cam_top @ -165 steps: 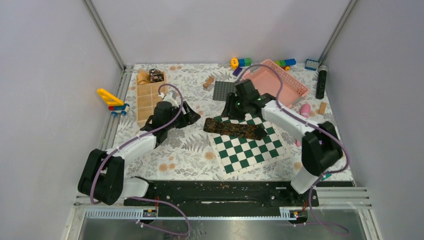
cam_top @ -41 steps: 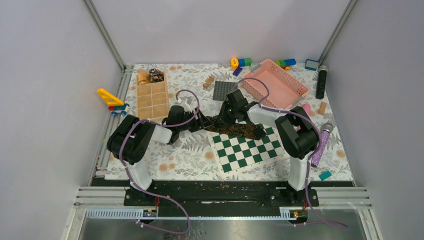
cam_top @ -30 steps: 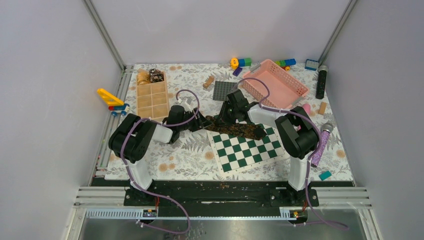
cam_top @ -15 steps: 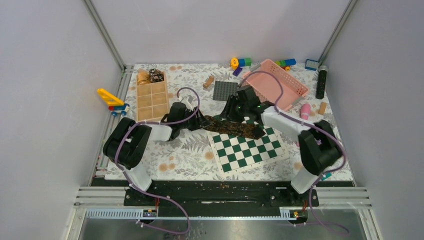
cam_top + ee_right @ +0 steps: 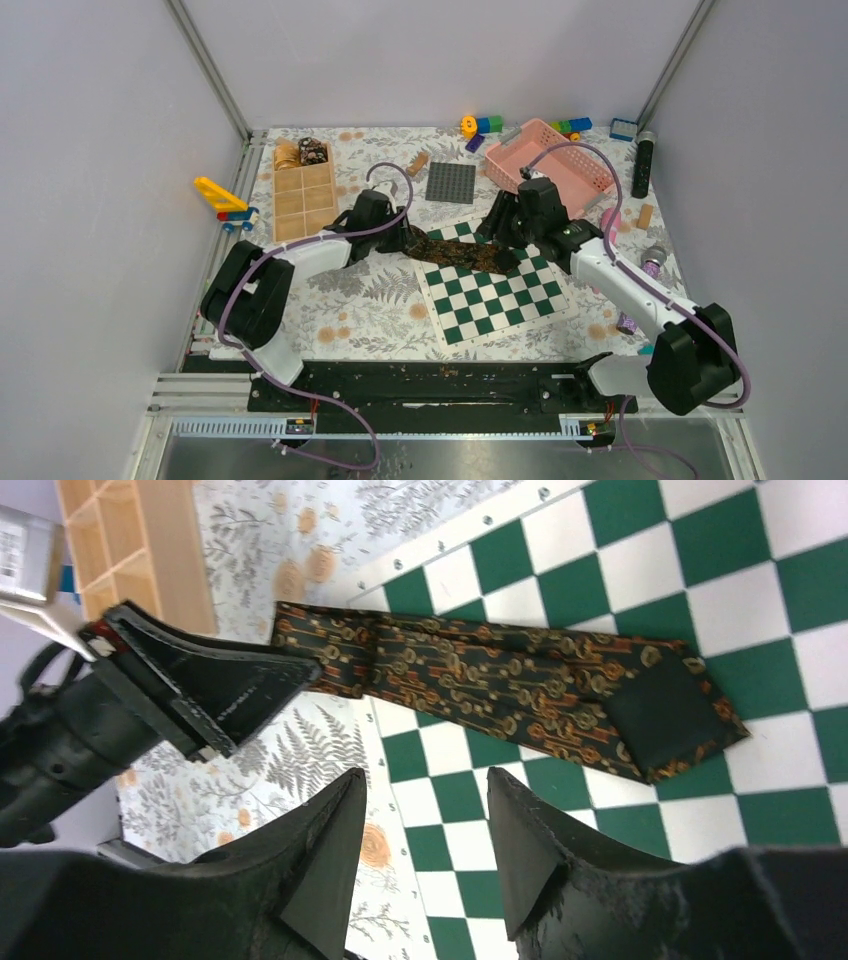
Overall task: Roll the ties
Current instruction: Roll the tie at the center of the board.
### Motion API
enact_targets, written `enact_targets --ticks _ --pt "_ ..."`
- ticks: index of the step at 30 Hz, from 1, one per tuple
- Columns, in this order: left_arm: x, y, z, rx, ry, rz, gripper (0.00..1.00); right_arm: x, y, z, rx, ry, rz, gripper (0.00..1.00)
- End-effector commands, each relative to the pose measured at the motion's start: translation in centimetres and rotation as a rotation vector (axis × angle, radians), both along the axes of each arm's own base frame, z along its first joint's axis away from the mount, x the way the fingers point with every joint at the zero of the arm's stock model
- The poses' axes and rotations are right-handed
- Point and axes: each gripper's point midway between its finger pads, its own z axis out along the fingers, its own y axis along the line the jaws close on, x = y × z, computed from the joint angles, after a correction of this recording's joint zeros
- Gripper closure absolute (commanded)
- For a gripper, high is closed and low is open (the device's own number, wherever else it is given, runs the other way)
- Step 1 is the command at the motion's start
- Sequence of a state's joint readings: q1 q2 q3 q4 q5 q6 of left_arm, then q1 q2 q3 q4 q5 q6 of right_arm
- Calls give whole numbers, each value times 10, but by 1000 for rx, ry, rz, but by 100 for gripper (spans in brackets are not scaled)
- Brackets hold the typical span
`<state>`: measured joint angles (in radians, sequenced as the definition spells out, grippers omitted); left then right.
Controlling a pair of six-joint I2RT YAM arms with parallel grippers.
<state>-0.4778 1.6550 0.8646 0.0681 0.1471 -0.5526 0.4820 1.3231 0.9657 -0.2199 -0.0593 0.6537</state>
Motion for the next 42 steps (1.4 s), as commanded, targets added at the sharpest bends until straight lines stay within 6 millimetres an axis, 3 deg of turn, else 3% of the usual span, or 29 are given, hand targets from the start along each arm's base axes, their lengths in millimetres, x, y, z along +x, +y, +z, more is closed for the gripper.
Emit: enact_targets --ticks 1,14,26,42 --pt "11 11 19 178 -59 18 59 -5 -22 11 -45 -49 -38 44" --pt "10 21 28 590 -96 7 61 -20 -63 32 -148 -139 -124 43" --pt "15 32 25 832 -116 23 64 -29 -77 47 -165 -180 -153 42" --pt "15 31 21 1008 -144 17 64 -33 -85 55 -176 -206 -174 40"
